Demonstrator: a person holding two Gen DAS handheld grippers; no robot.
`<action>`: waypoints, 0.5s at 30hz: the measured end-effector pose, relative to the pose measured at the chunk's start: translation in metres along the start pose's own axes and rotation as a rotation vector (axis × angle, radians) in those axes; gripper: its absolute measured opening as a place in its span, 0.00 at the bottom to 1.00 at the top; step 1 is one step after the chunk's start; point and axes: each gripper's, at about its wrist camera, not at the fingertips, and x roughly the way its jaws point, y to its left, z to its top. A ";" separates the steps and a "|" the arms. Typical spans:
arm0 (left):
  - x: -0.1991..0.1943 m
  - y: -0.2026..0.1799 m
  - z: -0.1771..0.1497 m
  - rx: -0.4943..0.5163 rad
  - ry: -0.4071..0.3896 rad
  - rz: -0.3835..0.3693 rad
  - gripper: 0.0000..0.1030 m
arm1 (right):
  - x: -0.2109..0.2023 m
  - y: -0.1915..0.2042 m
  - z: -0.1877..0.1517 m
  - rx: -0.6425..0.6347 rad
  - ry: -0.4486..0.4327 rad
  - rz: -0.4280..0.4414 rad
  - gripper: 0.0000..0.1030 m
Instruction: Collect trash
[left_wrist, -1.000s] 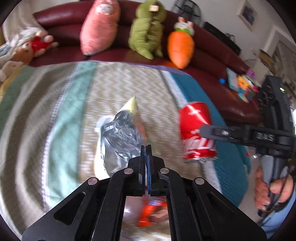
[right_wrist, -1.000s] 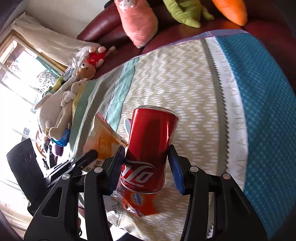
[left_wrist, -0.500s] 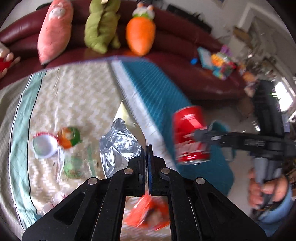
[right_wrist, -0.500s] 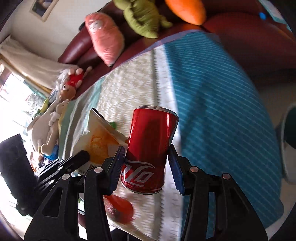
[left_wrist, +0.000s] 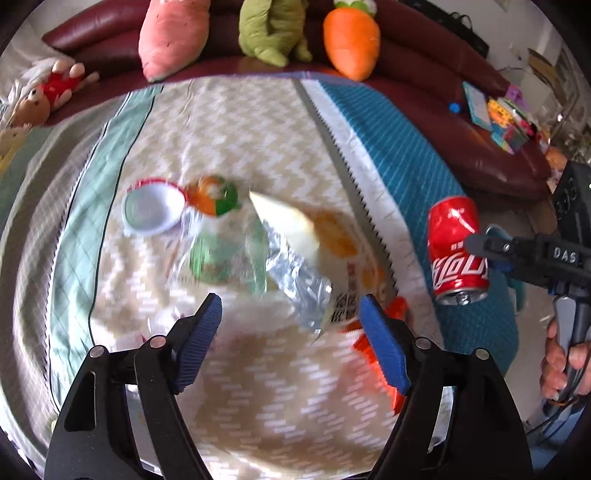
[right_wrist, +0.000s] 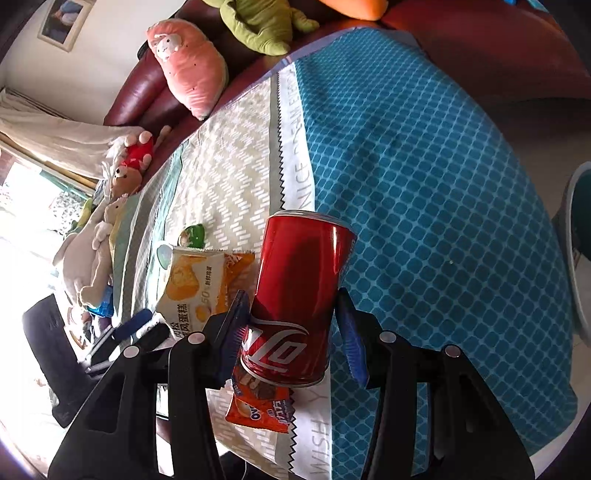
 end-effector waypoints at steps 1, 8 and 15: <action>0.003 0.001 0.000 -0.012 0.009 -0.006 0.76 | 0.001 0.000 -0.001 -0.001 0.002 0.002 0.45; 0.023 -0.002 0.049 -0.031 -0.005 -0.007 0.85 | -0.008 -0.006 -0.002 0.010 -0.013 -0.005 0.45; 0.063 -0.031 0.041 0.072 0.085 0.005 0.85 | -0.015 -0.026 -0.002 0.036 -0.021 -0.015 0.45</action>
